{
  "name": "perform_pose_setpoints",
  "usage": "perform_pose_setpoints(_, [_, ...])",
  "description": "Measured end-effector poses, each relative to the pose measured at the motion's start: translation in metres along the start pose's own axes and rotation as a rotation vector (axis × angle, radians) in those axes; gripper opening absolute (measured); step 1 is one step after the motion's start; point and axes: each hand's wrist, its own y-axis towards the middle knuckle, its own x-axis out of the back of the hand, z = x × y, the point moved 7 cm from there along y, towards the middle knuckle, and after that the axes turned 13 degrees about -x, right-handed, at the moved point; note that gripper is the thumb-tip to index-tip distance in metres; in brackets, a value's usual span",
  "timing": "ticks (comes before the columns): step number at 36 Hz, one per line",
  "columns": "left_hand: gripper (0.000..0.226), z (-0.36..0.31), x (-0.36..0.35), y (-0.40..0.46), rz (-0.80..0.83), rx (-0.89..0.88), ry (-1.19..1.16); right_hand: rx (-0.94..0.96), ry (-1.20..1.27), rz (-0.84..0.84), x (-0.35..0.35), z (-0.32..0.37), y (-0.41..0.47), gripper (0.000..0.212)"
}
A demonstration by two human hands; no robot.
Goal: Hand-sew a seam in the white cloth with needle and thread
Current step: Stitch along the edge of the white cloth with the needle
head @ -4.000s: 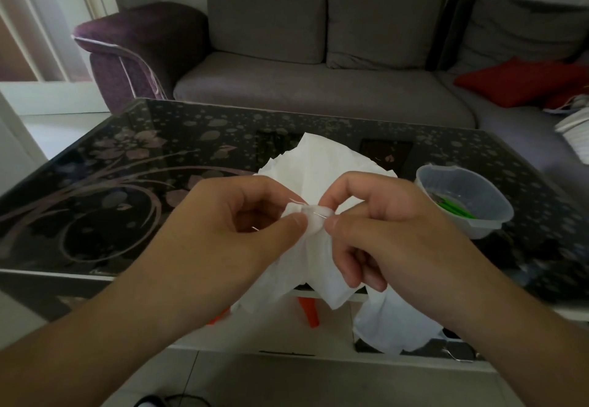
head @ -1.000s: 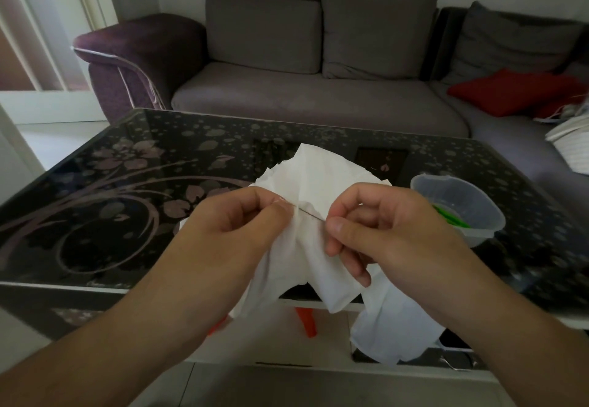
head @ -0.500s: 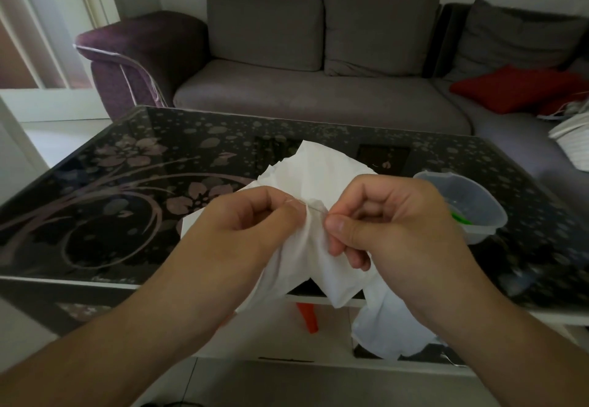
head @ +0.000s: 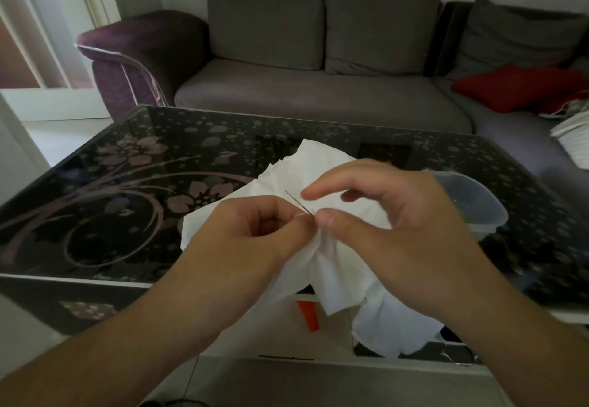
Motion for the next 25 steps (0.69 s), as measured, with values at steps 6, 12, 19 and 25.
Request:
perform_pose_setpoints(6, [0.018,0.002,-0.004,-0.001,0.05,0.01,-0.015,-0.022,0.162,0.029,-0.008,-0.006,0.001,0.021])
perform_pose_setpoints(12, [0.017,0.004,-0.006,0.001,0.051,0.012,0.006,-0.105,0.448,0.011,-0.006,-0.015,0.0,0.019])
perform_pose_setpoints(19, [0.021,0.009,-0.008,0.002,0.069,0.027,0.063,-0.102,0.71,-0.024,0.005,-0.02,0.002,0.017])
perform_pose_setpoints(25, [0.019,0.012,-0.003,0.001,0.043,0.029,0.059,-0.193,0.91,0.049,0.007,-0.026,0.006,0.026])
